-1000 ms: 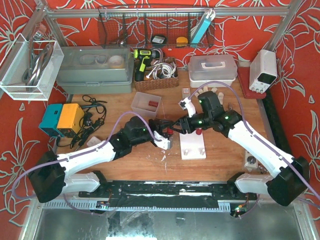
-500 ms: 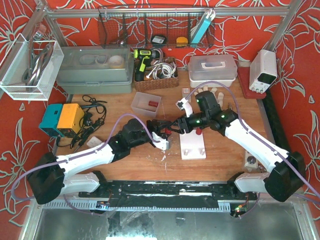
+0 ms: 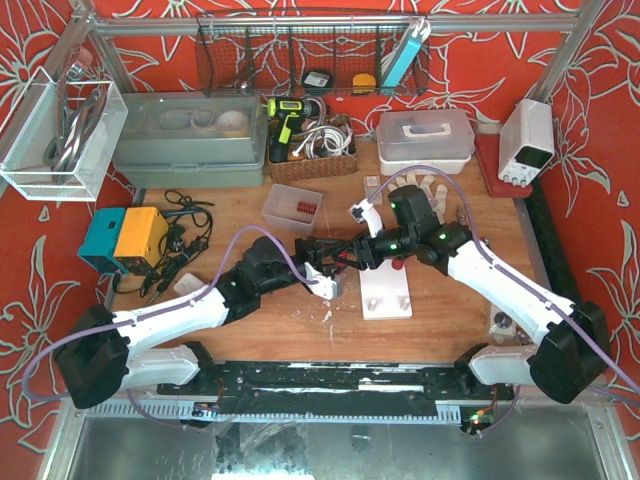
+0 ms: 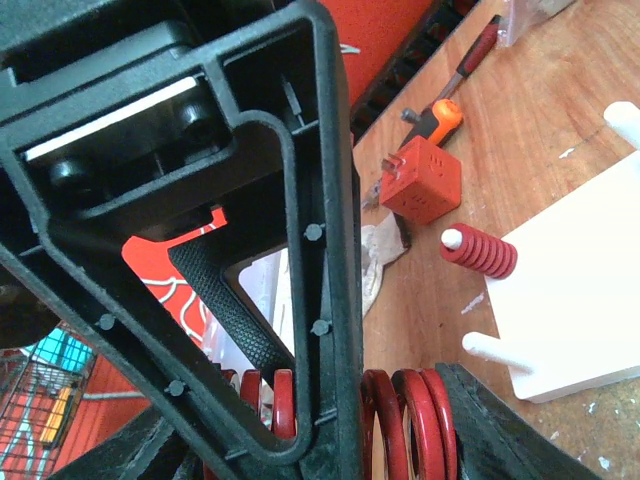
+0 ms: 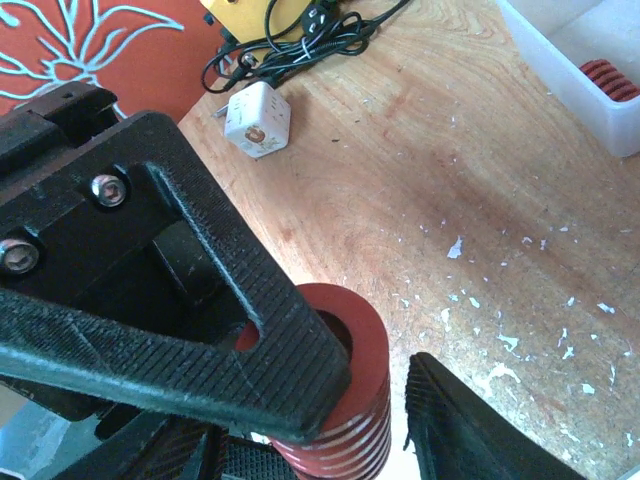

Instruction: Install the large spring

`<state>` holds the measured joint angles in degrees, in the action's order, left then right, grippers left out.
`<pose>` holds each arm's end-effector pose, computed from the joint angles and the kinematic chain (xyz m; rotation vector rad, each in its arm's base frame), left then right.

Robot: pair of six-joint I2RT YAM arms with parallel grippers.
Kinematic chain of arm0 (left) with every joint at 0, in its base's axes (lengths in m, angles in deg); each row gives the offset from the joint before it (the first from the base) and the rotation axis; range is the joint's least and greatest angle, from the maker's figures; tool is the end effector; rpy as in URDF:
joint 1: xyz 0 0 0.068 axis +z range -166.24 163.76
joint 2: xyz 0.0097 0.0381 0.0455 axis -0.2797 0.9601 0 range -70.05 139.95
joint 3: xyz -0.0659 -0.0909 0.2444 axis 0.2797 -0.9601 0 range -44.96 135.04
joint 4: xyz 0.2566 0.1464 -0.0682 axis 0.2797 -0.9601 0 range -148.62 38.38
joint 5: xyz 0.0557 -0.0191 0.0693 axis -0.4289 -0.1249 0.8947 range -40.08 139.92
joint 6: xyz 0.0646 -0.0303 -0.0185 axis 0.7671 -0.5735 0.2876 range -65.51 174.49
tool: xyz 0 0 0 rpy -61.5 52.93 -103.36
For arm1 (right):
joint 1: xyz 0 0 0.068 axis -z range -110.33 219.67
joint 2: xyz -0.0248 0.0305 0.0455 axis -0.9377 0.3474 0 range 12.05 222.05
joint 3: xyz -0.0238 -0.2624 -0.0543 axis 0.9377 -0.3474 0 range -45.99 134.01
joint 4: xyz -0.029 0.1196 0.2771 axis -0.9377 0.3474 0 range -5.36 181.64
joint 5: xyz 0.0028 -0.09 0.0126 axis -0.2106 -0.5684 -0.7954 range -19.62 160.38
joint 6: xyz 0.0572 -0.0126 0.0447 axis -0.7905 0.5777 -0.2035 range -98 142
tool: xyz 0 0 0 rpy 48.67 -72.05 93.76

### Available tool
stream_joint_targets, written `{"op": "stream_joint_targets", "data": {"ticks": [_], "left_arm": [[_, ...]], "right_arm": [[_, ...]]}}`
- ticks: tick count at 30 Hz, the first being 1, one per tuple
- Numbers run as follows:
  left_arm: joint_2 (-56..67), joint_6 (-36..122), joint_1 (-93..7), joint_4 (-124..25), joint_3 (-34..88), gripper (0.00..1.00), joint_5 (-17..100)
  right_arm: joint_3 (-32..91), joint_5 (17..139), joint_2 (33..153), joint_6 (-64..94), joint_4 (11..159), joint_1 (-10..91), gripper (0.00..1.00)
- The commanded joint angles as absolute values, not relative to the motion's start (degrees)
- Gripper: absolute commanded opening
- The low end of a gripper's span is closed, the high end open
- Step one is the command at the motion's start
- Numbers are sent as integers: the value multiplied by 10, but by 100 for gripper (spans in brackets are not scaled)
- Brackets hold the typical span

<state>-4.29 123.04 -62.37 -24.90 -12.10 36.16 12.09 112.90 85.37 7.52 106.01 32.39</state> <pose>0.2123 -0.2422 0.2296 1.5006 0.7475 0.0936 0.2422 0.2365 0.2735 -0.8897 2.1508 1.3010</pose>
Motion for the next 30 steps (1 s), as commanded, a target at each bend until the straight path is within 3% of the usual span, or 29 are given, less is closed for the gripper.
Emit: {"op": "stream_joint_targets", "data": {"ticks": [1,5,10,14,18,25,30], "left_arm": [[-51,1227,-628,-212,-116,0,309],[-48,1227,-628,-213,-117,0,308],[-48,1223,-628,-201,-124,16,311],[-47,1225,-628,-193,-129,21,317],[-46,1229,-628,-176,-133,50,333],[-54,1240,-627,-170,-135,77,355],[-59,1240,-626,-171,-136,87,368]], "right_arm": [[111,1101,839,50,993,321,49],[88,1071,805,54,955,321,33],[46,1064,778,58,900,321,0],[39,1073,770,44,879,321,0],[37,1084,768,32,873,321,0],[20,1061,759,39,869,321,0],[11,1022,747,51,867,321,0]]}}
